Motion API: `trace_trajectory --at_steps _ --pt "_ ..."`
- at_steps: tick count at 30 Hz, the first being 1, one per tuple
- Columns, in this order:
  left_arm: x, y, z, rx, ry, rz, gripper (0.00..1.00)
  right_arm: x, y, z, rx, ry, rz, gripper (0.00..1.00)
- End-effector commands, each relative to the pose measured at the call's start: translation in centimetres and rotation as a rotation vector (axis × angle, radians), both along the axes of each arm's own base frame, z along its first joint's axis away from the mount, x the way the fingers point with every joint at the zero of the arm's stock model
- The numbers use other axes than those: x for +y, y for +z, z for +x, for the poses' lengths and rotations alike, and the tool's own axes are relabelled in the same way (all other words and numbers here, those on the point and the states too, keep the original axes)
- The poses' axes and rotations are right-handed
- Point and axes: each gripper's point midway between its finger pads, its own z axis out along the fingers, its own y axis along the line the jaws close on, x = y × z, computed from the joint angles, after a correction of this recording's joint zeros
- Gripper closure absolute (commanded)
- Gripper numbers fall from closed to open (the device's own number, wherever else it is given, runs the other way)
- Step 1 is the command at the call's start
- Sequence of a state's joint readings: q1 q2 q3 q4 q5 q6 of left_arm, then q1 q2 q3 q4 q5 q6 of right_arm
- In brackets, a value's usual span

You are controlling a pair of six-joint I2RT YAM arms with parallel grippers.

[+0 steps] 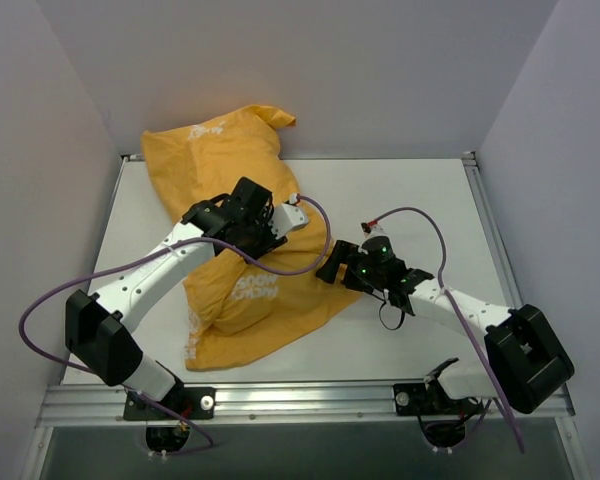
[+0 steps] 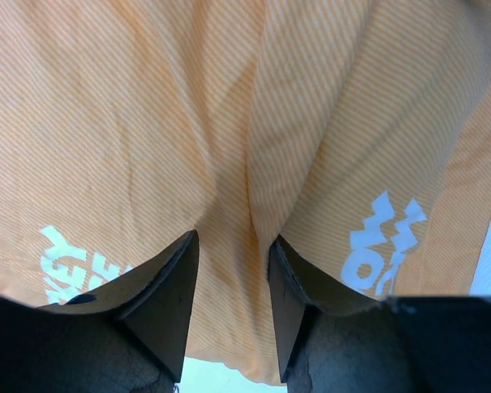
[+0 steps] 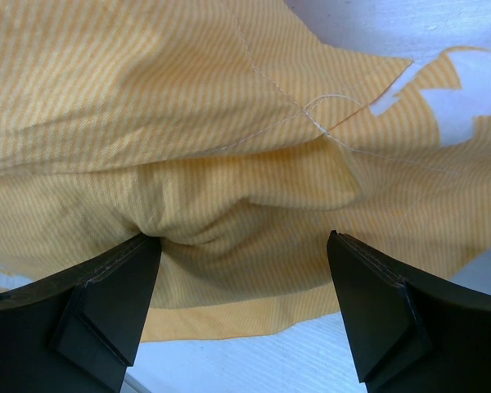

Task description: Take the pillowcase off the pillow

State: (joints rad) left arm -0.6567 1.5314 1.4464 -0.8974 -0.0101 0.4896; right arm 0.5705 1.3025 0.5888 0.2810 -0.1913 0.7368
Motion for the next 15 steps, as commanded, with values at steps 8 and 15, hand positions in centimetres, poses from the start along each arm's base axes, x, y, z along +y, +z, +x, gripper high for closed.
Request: trace_trajectory --at_steps 8,15 --pt "-0.4 3.5 1.7 -0.088 0.022 -0.081 0.74 1.6 -0.4 0.1 -0.001 0.031 0.037 0.56" --pt "-0.7 3.1 1.4 -0.065 0.041 -0.103 0.98 -3.3 -1.1 2.2 0.016 -0.098 -0.14 1.0"
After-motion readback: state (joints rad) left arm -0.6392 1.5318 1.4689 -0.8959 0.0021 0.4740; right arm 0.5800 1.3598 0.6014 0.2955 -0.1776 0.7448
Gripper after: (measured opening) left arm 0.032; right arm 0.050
